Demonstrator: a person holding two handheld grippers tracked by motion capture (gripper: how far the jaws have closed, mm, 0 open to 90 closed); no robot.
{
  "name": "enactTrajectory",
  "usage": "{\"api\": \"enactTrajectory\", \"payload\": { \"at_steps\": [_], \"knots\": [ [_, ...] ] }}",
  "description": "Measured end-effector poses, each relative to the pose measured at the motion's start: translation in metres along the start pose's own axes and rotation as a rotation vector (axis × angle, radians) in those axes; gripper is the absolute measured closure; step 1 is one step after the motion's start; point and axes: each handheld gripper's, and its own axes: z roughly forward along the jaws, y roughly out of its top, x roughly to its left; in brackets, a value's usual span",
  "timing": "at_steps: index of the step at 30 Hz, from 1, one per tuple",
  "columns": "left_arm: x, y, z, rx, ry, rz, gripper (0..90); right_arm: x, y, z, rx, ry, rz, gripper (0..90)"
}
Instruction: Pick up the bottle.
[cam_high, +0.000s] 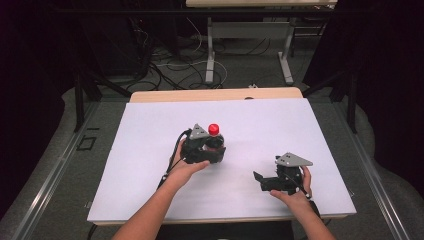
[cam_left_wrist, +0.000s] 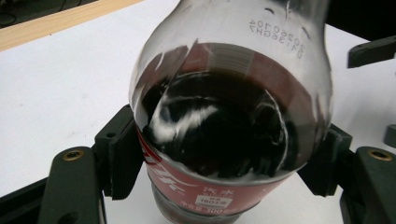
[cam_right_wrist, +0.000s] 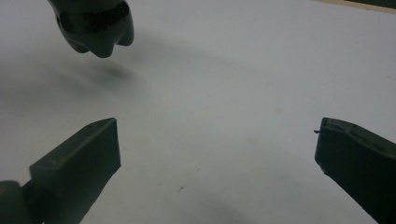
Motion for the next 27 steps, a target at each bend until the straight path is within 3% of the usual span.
{"api": "enactTrajectory", "payload": {
  "at_steps": [5,8,10,15,20,27],
  "knots": [
    [-0.006,-0.005,-0.017,-0.009,-0.006,0.006,28.2,0.013,0.008,-0.004,0.004,0.021,-0.030,14.8],
    [-0.010,-0.008,-0.025,-0.011,-0.002,0.006,28.3,0.020,0.014,-0.004,-0.003,0.054,-0.068,16.7],
    [-0.012,-0.011,-0.030,-0.006,0.001,0.010,28.3,0.027,0.018,-0.004,-0.015,0.072,-0.066,18.7],
    [-0.016,-0.018,-0.037,-0.011,0.000,0.012,28.3,0.043,0.038,-0.009,-0.009,0.126,-0.101,26.3],
    [-0.019,-0.024,-0.039,-0.013,-0.003,0.013,28.4,0.056,0.063,-0.014,-0.022,0.161,-0.064,31.1],
    [-0.020,-0.030,-0.039,-0.011,-0.010,0.011,28.5,0.072,0.097,-0.018,-0.063,0.218,-0.111,35.1]
  ]
}}
